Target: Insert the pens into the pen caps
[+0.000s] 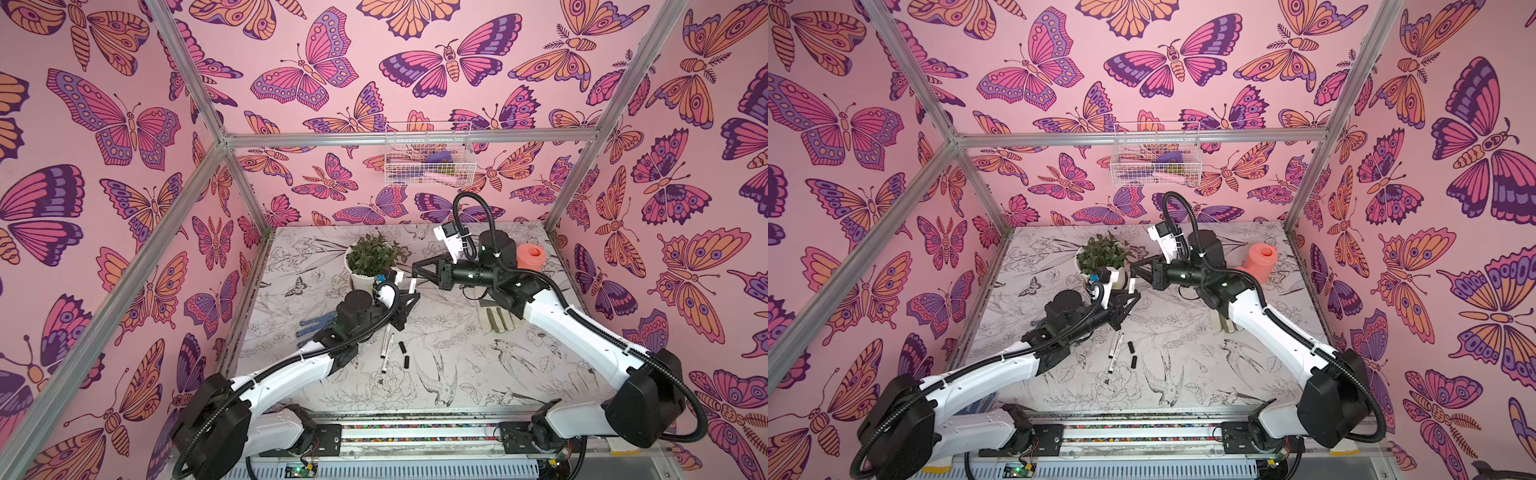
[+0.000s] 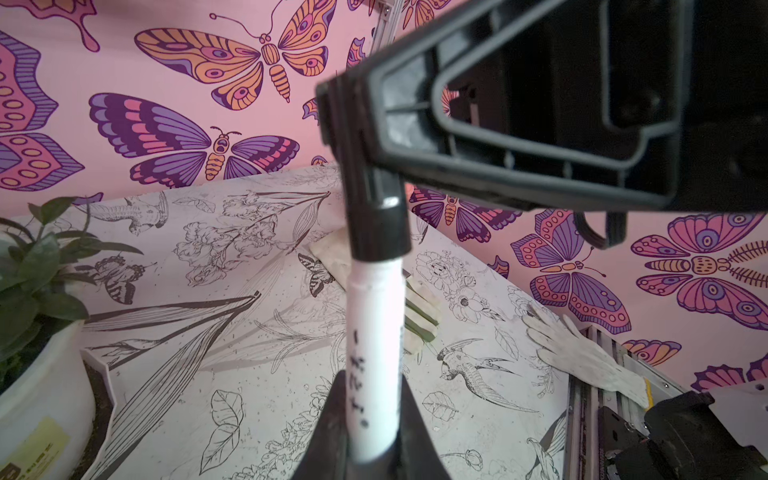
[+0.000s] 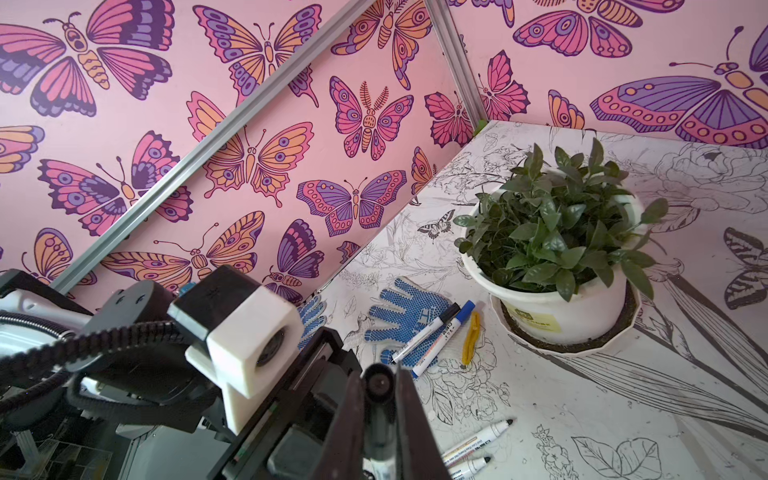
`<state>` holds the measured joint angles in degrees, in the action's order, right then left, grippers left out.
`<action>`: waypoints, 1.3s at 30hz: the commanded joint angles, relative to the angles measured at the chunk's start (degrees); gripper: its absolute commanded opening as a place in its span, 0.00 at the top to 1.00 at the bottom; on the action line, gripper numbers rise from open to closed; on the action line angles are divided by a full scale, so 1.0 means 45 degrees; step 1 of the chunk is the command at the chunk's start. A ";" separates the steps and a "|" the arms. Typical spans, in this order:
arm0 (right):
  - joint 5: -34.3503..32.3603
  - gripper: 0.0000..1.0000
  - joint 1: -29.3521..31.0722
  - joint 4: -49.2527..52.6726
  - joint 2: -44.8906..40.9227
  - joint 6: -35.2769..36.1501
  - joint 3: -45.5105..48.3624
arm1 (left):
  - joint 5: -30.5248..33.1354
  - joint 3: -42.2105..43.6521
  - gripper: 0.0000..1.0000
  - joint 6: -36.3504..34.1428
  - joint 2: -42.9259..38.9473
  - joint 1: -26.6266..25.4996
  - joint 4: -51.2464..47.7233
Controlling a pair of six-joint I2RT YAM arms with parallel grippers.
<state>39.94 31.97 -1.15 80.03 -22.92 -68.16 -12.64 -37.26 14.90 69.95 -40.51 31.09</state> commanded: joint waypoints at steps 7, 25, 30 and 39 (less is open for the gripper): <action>0.2127 0.74 0.0474 0.2554 -0.0687 0.0736 -0.0258 | 0.1609 0.0014 1.00 -0.0988 0.0333 -0.0027 0.3511; -0.0615 0.56 -0.0170 0.2560 -0.1747 0.1081 -0.1055 | 0.1947 0.0498 1.00 -0.1937 0.0431 -0.1014 0.3374; -0.0615 0.56 -0.0083 0.2085 -0.1105 0.0741 -0.1432 | 0.2006 0.0602 1.00 -0.1762 0.0425 -0.1182 0.3331; -0.0615 0.61 0.0064 0.1925 -0.0327 0.0600 -0.1874 | 0.2031 0.0720 1.00 -0.1657 0.0315 -0.1311 0.3322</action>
<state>37.54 31.88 9.04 78.02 -19.94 -74.26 -3.57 -35.05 6.94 71.75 -46.04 44.31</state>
